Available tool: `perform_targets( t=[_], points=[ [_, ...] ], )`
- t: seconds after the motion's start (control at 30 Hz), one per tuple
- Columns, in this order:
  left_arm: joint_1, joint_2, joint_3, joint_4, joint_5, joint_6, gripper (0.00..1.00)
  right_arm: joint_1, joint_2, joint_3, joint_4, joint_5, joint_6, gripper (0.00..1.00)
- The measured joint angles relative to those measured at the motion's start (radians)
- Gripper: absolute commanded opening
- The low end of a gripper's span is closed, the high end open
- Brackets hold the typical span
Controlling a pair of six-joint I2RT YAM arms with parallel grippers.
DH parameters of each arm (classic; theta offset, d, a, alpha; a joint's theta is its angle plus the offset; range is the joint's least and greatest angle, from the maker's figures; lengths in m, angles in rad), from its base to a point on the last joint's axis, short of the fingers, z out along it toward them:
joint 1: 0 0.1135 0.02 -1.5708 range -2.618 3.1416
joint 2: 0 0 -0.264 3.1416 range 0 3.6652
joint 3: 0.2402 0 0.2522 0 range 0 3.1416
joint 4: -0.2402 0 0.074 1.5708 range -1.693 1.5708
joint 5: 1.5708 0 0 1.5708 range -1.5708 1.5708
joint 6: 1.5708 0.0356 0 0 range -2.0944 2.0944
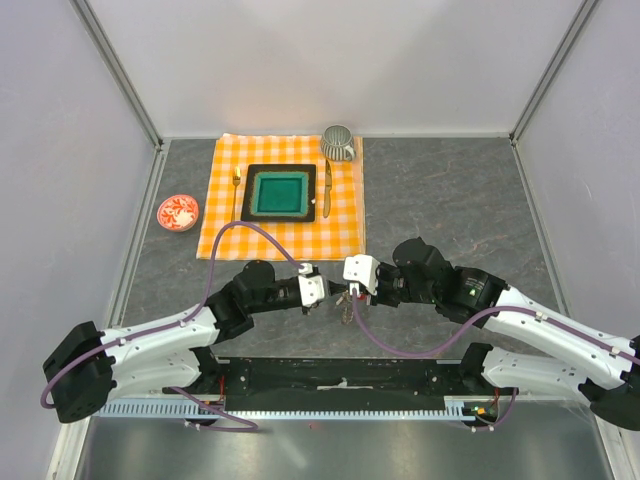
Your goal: Put the keys on the keyring
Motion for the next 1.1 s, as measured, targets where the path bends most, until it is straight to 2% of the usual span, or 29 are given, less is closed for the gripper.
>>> perform_targets(
  t=[1.1],
  points=[
    [0.002, 0.002, 0.043, -0.029, 0.045, -0.025, 0.02, 0.03, 0.018, 0.0, -0.004, 0.014, -0.003, 0.0]
  ],
)
